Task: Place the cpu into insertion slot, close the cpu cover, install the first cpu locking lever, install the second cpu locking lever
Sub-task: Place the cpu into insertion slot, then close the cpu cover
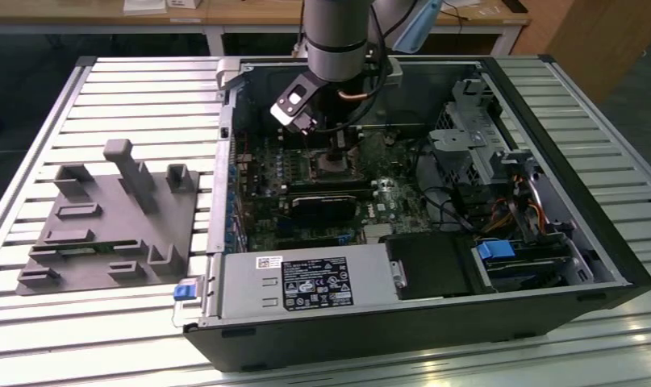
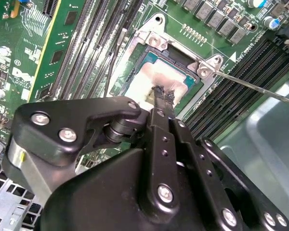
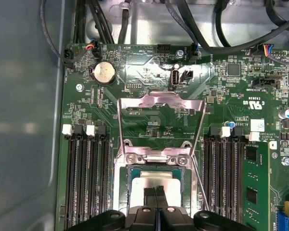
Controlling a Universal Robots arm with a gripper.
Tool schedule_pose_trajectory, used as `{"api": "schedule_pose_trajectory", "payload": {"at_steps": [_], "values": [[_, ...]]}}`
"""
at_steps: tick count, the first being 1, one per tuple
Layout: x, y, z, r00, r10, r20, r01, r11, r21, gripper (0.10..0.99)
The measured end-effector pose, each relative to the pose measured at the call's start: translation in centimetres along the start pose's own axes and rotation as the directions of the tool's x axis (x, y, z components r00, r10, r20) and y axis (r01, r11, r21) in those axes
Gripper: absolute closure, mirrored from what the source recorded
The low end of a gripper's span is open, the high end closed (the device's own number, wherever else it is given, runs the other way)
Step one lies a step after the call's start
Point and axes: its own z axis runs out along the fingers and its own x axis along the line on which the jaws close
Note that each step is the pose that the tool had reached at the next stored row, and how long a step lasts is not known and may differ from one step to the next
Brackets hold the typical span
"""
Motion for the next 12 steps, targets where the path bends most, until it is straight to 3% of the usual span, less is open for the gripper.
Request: {"api": "schedule_pose_trajectory", "payload": {"at_steps": [12], "values": [[0.01, 0.03, -0.34, 1.0000, 0.000, -0.0002, 0.000, 1.0000, 0.000, 0.973]]}}
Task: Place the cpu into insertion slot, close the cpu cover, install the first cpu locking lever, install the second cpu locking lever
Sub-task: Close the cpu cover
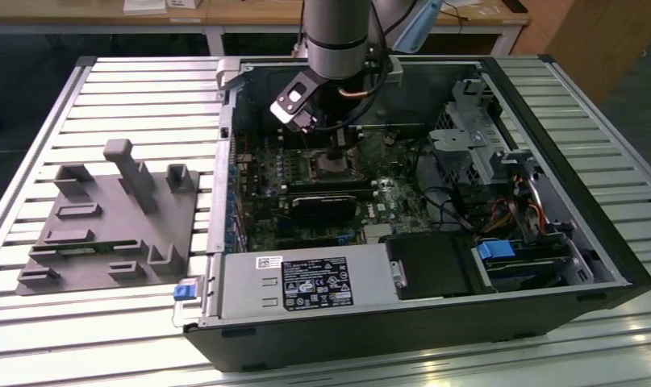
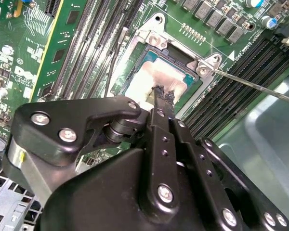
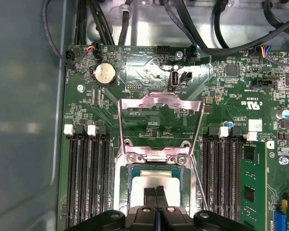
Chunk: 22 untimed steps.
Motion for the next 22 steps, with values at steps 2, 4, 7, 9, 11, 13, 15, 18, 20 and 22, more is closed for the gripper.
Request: {"api": "schedule_pose_trajectory", "payload": {"at_steps": [2, 4, 7, 9, 11, 13, 15, 18, 20, 22], "values": [[0.00, 0.01, -0.15, 1.0000, 0.000, 0.0000, 0.000, 1.0000, 0.000, 0.973], [0.00, 0.02, -0.33, 1.0000, 0.000, 0.0001, 0.000, 1.0000, 0.000, 0.973], [0.01, 0.06, -0.68, 1.0000, 0.001, 0.0000, -0.001, 1.0000, 0.000, 0.973], [0.01, 0.09, -0.98, 1.0000, 0.001, 0.0001, -0.001, 1.0000, 0.000, 0.973], [0.02, 0.16, -1.44, 1.0000, 0.001, -0.0001, -0.001, 1.0000, 0.001, 0.973], [0.03, 0.20, -2.00, 1.0000, 0.001, 0.0001, -0.001, 1.0000, 0.002, 0.973], [0.04, 0.27, -2.71, 1.0000, 0.001, 0.0002, -0.001, 1.0000, 0.003, 0.973], [0.06, 0.39, -3.68, 1.0000, 0.002, 0.0002, -0.002, 1.0000, 0.004, 0.973], [0.06, 0.41, -4.05, 1.0000, 0.002, 0.0002, -0.002, 1.0000, 0.005, 0.973], [-0.04, 0.41, -4.05, 1.0000, 0.002, -0.0011, -0.002, 1.0000, 0.004, 0.973]]}}
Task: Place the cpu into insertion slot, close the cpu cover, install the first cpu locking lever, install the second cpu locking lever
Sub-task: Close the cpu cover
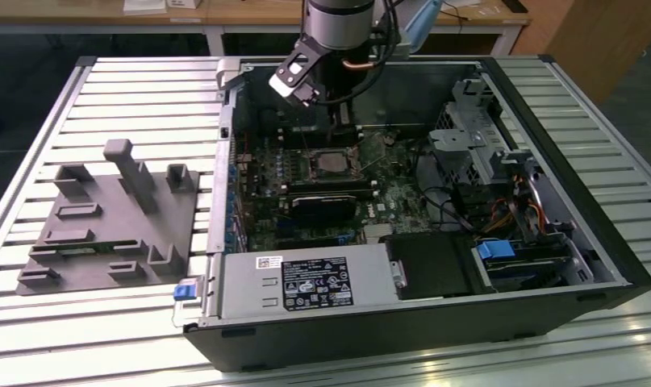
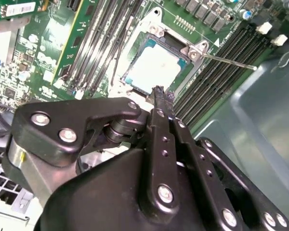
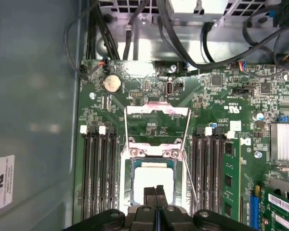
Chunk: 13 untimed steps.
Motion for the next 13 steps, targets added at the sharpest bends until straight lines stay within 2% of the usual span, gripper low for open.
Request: {"api": "schedule_pose_trajectory", "payload": {"at_steps": [7, 11, 13], "values": [[-0.69, 0.10, 0.00, 1.0000, 0.000, 0.0000, 0.000, 1.0000, 0.000, 0.973], [-0.71, 1.68, 0.10, 1.0000, 0.000, 0.0000, 0.000, 1.0000, 0.005, 0.973], [-0.72, 1.88, 0.03, 1.0000, 0.000, 0.0004, 0.000, 1.0000, 0.006, 0.973]]}}
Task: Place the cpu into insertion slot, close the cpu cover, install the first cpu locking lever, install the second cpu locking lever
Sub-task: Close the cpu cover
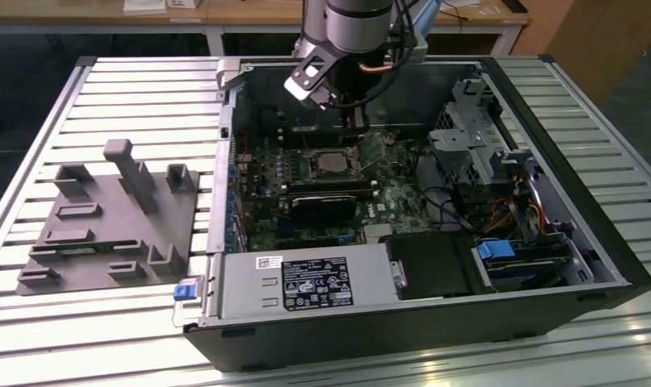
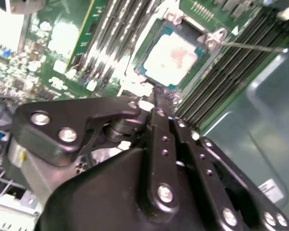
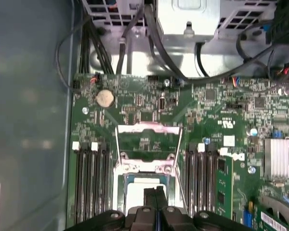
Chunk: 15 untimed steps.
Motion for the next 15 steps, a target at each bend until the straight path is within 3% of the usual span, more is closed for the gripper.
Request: {"api": "schedule_pose_trajectory", "payload": {"at_steps": [4, 11, 15], "values": [[0.06, 0.39, -0.15, 1.0000, 0.000, -0.0006, 0.000, 1.0000, 0.000, 0.973], [0.27, 2.72, 0.02, 1.0000, 0.000, -0.0005, 0.000, 1.0000, 0.006, 0.973], [0.37, 3.29, 0.05, 1.0000, 0.000, -0.0005, 0.000, 1.0000, 0.007, 0.973]]}}
